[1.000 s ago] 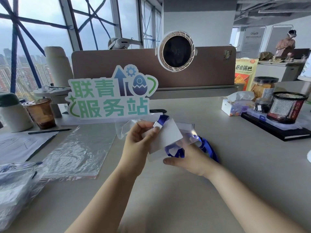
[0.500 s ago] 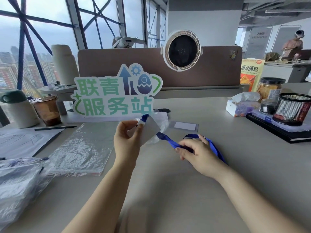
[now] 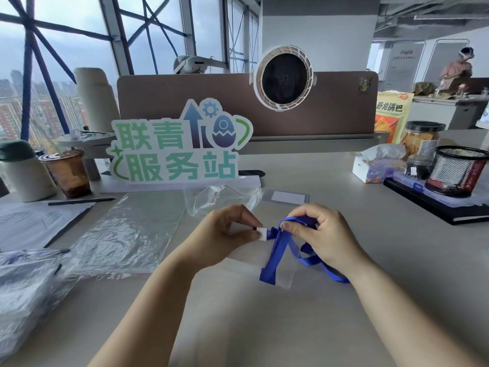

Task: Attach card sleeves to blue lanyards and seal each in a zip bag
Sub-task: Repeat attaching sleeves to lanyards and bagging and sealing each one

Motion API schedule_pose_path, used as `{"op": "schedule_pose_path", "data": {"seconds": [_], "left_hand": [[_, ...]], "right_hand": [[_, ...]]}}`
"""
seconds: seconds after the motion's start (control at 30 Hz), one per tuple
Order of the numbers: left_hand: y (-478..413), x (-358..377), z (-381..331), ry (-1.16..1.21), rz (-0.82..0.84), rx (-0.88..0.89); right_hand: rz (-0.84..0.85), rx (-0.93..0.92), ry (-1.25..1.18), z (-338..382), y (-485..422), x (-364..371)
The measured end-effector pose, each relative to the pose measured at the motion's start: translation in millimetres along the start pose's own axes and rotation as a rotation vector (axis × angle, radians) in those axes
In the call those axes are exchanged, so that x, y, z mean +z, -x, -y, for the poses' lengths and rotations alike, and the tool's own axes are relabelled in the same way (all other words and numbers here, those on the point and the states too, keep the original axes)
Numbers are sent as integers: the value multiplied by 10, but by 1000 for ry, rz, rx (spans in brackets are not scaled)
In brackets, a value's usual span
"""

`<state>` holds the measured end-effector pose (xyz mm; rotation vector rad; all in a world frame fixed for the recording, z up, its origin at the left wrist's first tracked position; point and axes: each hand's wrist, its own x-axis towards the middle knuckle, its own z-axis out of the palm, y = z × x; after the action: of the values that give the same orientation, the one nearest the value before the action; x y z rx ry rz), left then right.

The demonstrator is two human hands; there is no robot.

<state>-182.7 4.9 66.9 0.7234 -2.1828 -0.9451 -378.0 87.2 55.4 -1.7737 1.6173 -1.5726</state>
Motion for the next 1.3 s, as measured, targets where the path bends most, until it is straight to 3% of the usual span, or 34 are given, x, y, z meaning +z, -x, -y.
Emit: {"op": "schedule_pose_path", "data": {"seconds": [0.13, 0.23, 0.43, 0.57, 0.7, 0.83, 0.93, 1.03, 1.3], "left_hand": [[49, -84, -21, 297, 121, -23], [56, -88, -16, 522, 123, -47], [-41, 24, 46, 785, -166, -132], [-81, 62, 108, 834, -371, -188], [-108, 80, 167, 793, -581, -239], [-103, 94, 188, 393, -710, -269], [-102, 110, 221, 181, -631, -205], [-102, 145, 227, 71, -473, -149], [-45, 164, 91, 129, -165, -7]], "right_hand": [[1, 62, -101, 3, 5, -50], [-14, 78, -87, -54, 4, -78], [58, 122, 86, -261, 20, 4], [77, 13, 261, -208, 35, 68], [86, -222, 488, -238, 22, 141], [121, -364, 719, -276, 42, 178], [117, -432, 682, -204, 42, 162], [38, -371, 582, -138, 33, 130], [-86, -367, 503, -127, -7, 59]]}}
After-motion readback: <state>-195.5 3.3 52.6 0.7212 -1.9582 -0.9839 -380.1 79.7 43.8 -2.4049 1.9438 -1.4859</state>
